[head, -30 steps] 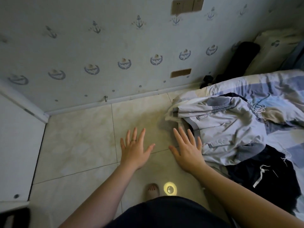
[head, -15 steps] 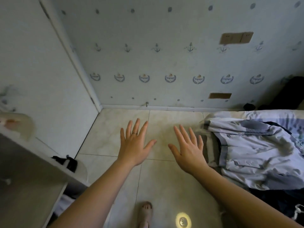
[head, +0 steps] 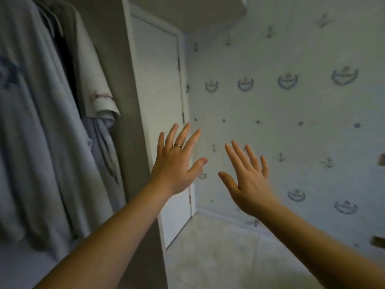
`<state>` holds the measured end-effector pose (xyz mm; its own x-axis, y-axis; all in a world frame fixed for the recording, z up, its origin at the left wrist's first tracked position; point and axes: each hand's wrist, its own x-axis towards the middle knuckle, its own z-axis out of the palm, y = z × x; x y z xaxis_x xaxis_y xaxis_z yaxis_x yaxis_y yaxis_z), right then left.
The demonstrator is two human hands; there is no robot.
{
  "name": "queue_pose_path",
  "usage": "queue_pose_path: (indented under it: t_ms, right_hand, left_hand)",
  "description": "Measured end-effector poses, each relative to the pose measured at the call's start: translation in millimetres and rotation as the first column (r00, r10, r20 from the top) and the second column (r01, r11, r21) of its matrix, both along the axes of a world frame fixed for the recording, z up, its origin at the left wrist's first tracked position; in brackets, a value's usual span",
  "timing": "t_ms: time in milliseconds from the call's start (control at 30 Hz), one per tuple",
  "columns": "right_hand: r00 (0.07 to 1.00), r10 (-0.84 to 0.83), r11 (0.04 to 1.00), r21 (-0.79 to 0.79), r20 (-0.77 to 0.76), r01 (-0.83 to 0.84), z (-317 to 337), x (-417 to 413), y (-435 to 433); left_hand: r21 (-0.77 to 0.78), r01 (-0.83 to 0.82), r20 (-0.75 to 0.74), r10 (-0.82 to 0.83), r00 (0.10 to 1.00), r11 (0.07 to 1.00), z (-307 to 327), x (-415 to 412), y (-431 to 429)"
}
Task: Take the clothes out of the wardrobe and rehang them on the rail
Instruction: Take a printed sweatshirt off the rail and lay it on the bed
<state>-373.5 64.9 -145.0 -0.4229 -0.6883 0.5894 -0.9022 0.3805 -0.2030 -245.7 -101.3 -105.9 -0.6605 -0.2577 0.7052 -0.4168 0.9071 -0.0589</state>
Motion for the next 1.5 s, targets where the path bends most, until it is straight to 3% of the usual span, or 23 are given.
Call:
queue_pose_path:
  t_ms: [300,600,767,900,1167,1500]
  right_hand:
    - [0.941,0.144,0.966,-0.162,-0.306,-0.200,158,84,-130]
    - [0.834,0.279,0.877,-0.227,-0.476,-0.423,290,163,-233]
    - [0.775,0.312,0.849,-0.205,-0.549,-0.487,346,201,-286]
    - [0.764,0.315,0.873,-0.145,-0.563,-0.466,378,224,-325]
    - [0.816,0.237,0.933,-0.110,-0.527,-0.342,416,262,-392]
    - [0.885,0.134,0.927,-0.258,-0.446,-0.271,434,299,-412]
  left_hand:
    - [-0.247,-0.224,-0.235,0.166,0.958,0.943,154,119,-109]
    - [-0.249,-0.334,-0.451,0.197,0.871,0.909,240,220,-219]
    - [-0.103,-0.399,-0.555,0.280,0.783,0.911,280,252,-280]
    - [0.092,-0.404,-0.536,0.387,0.750,0.910,295,265,-318]
    - [0.467,-0.154,-0.511,0.408,0.756,0.871,301,270,-370]
    - [0.453,-0.159,-0.497,0.397,0.772,0.877,298,271,-391]
